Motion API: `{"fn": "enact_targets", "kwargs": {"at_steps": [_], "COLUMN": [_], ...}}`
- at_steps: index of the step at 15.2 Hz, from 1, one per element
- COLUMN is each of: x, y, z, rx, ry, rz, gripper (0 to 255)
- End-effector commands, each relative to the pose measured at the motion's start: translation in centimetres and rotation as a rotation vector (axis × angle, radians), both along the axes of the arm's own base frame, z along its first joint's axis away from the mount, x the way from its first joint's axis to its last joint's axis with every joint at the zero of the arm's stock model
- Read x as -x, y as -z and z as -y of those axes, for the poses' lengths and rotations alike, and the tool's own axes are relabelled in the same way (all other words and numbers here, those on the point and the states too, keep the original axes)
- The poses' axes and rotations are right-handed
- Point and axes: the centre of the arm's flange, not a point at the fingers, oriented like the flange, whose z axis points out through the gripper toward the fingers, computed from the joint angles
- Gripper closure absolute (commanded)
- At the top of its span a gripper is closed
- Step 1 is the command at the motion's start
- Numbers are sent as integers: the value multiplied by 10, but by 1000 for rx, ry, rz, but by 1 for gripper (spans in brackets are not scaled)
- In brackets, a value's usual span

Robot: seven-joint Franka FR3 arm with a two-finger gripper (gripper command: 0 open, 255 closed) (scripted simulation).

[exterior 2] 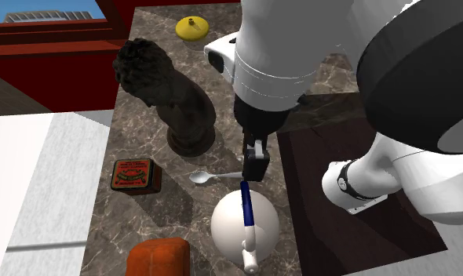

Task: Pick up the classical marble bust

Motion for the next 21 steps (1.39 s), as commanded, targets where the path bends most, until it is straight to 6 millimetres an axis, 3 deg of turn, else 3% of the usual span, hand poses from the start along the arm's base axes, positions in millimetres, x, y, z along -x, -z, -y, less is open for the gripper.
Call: {"fn": "enact_targets", "kwargs": {"at_steps": [1, 8, 15, 21], "x": [-10, -27, -32, -32], "y": [4, 20, 40, 67], "z": [26, 110, 194, 199], "rx": [-16, -80, -143, -147], "ry": [53, 232, 410, 421], "rz": [46, 196, 346, 355], "gripper": [0, 0, 0, 0]}}
